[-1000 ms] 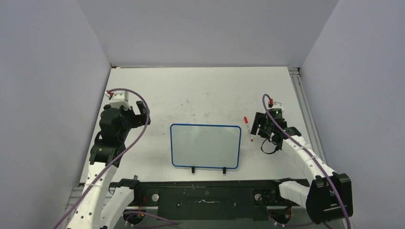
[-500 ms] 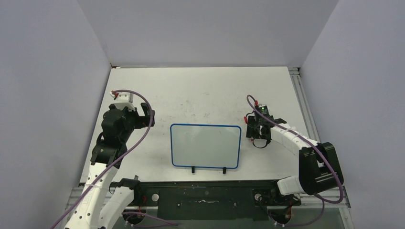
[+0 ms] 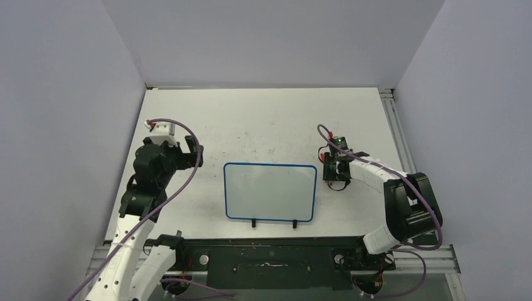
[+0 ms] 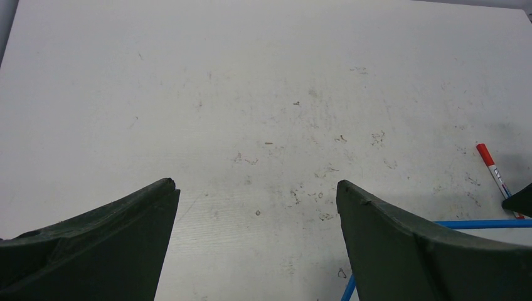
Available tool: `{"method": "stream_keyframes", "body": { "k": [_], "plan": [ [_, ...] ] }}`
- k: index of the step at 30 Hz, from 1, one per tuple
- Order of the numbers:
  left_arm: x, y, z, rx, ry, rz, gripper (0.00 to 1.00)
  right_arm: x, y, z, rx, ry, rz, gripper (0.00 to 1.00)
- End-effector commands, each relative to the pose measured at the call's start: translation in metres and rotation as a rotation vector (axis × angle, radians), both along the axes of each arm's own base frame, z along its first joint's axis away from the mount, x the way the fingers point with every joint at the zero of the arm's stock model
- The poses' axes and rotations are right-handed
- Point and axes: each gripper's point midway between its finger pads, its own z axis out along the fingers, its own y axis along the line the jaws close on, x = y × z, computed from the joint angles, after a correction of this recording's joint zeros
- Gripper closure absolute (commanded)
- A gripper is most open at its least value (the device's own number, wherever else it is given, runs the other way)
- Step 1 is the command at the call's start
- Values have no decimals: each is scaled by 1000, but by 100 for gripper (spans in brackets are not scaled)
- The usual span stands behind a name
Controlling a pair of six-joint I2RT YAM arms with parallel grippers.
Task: Write a sentence on the whiteboard
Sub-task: Open the whiteboard marker at the center of the board.
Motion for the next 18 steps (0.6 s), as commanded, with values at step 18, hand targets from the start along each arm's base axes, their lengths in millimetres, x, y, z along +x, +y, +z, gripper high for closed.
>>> {"method": "stream_keyframes", "body": {
  "k": [18],
  "plan": [
    [1, -11, 17, 19, -78, -76, 4, 43, 0, 70, 28, -254, -78, 95]
  ]
}}
